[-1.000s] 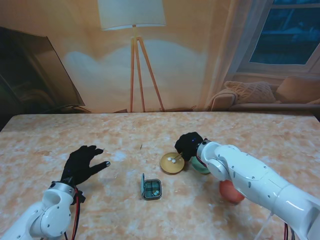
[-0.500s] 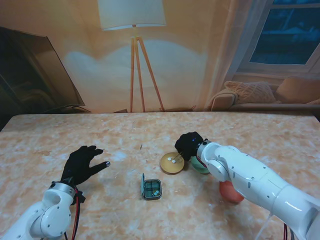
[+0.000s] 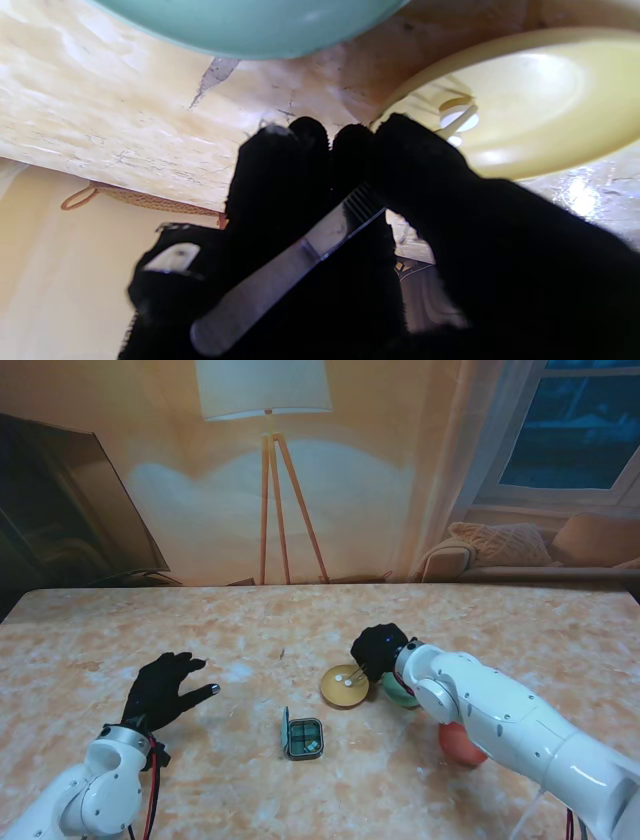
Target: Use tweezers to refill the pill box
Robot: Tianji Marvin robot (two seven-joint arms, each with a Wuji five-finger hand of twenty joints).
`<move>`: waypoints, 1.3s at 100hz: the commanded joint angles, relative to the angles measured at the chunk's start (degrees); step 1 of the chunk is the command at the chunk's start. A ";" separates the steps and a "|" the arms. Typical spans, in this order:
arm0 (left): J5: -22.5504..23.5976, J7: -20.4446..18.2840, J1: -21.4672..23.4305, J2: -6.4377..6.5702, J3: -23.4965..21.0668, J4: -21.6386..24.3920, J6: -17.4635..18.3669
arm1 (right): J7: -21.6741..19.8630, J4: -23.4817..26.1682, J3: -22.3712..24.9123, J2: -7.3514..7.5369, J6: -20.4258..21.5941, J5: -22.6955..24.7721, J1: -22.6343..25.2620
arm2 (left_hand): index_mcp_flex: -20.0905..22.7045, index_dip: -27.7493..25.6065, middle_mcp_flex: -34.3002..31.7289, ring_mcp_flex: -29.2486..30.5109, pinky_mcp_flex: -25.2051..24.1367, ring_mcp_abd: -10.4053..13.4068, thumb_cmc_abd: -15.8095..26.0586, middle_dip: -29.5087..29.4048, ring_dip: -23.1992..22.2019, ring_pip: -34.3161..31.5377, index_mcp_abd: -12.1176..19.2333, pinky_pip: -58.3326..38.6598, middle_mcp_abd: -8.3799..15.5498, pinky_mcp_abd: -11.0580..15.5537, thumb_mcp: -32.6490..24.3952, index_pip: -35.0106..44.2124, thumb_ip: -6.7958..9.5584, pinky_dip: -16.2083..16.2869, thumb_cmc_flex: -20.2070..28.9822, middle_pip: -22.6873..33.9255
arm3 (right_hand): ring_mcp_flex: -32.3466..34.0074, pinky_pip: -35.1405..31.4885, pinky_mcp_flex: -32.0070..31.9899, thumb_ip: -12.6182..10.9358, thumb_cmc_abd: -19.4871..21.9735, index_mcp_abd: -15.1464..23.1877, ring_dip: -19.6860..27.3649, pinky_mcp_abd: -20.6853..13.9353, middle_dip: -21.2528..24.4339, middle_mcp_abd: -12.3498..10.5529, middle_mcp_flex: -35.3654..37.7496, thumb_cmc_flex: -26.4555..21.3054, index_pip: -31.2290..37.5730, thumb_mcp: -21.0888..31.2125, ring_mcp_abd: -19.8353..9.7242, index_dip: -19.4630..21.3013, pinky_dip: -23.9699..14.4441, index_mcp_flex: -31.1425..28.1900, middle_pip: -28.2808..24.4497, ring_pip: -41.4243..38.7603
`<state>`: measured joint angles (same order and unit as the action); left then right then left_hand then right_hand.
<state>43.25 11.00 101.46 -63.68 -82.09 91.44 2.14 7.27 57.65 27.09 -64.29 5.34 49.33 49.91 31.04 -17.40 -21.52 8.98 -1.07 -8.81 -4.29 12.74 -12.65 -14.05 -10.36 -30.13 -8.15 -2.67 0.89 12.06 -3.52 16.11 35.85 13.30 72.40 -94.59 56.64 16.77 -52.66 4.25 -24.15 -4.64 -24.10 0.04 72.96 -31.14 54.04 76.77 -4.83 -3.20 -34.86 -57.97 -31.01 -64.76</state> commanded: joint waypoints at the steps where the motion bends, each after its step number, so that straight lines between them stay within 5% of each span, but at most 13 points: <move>1: -0.10 -0.86 0.10 -0.16 0.11 0.03 0.16 | -0.55 0.73 0.34 -0.10 0.29 0.33 0.81 | -0.49 0.75 1.58 -1.04 -0.52 0.62 1.09 -0.48 0.81 0.77 -0.36 -0.35 0.42 2.52 0.81 -1.50 0.99 -0.17 -0.79 -0.30 | 1.60 -3.48 2.52 -3.21 -0.17 3.86 -0.28 -14.50 -1.59 7.77 4.94 -0.79 7.98 5.29 3.75 1.24 -0.86 -5.52 -2.17 -3.15; 71: 0.79 -2.04 -0.18 0.10 -0.20 0.93 -0.34 | -2.07 12.89 9.80 0.85 3.88 0.05 10.52 | -0.62 0.59 1.26 -0.42 -0.58 0.69 0.64 -0.47 0.91 0.96 0.10 -0.63 0.68 2.33 0.82 -1.37 0.96 -0.05 -0.66 -0.27 | 3.19 -4.74 4.67 -3.16 -1.76 2.81 0.48 -14.29 -1.71 8.91 6.03 -1.20 8.24 6.63 4.35 1.02 -0.22 -6.18 -2.33 -4.46; 130: 1.04 -1.56 -0.40 0.07 0.04 0.61 -0.13 | -1.99 14.48 9.18 0.66 6.69 -2.57 14.21 | -0.66 0.57 1.39 -0.42 -0.60 0.74 0.86 -0.51 0.88 0.96 0.18 -0.88 0.73 2.39 0.81 -1.30 0.97 0.05 -0.62 -0.39 | 2.68 -4.66 4.19 -2.66 -1.03 2.73 1.05 -14.06 -1.16 8.57 5.38 -1.26 7.56 5.77 4.59 0.56 0.28 -5.70 -1.50 -4.01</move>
<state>44.25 9.99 100.93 -63.53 -82.06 91.79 1.97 6.46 71.85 36.72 -63.29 11.78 46.58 63.39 31.04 -17.40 -21.52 9.01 -1.07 -8.81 -4.29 12.74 -12.64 -14.05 -10.47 -30.59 -8.15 -2.67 0.89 11.86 -3.52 16.11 35.85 13.30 74.02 -95.56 58.29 16.77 -54.20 4.28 -24.15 -4.40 -24.12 -0.09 74.28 -31.13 55.14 77.71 -4.83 -3.13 -34.86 -58.68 -31.57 -66.06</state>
